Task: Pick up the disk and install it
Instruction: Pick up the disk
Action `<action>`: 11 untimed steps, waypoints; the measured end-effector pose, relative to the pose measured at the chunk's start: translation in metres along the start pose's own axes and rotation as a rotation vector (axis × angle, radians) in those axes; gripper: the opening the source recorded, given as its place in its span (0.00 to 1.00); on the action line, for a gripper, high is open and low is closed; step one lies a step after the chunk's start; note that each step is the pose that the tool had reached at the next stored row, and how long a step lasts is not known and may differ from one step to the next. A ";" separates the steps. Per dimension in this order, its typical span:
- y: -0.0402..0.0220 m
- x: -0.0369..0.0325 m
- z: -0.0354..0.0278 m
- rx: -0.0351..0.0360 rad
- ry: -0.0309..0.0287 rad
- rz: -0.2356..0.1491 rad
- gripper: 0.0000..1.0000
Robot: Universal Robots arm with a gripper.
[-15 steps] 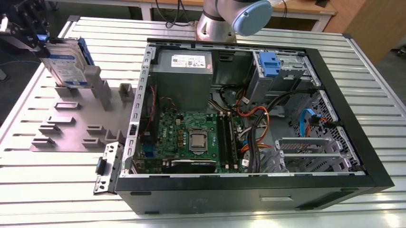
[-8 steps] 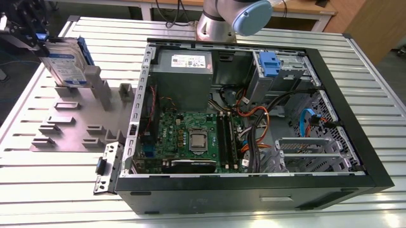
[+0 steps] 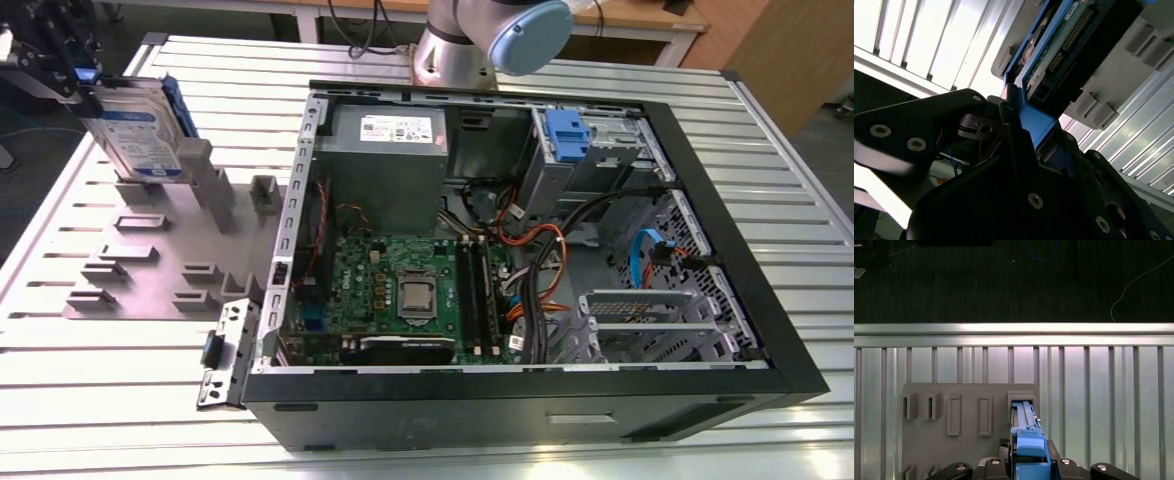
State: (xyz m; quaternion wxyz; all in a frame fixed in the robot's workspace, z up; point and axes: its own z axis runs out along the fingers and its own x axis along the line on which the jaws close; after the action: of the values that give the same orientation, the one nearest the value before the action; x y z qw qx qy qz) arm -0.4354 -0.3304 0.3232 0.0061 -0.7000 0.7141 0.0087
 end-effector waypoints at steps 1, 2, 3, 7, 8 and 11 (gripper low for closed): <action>0.0000 0.0000 -0.0003 -0.0001 0.0000 0.000 0.36; 0.0000 0.0000 -0.0003 0.0000 0.0001 0.000 0.36; 0.0000 0.0000 -0.0004 0.0000 0.0000 0.000 0.36; 0.0000 0.0000 -0.0019 -0.0001 0.0002 0.000 0.36; 0.0000 -0.0001 -0.0026 -0.0002 0.0002 0.000 0.36; 0.0000 -0.0001 -0.0050 -0.0001 0.0002 0.000 0.36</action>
State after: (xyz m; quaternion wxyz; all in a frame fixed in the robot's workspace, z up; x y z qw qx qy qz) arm -0.4354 -0.3304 0.3281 0.0060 -0.7000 0.7141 0.0087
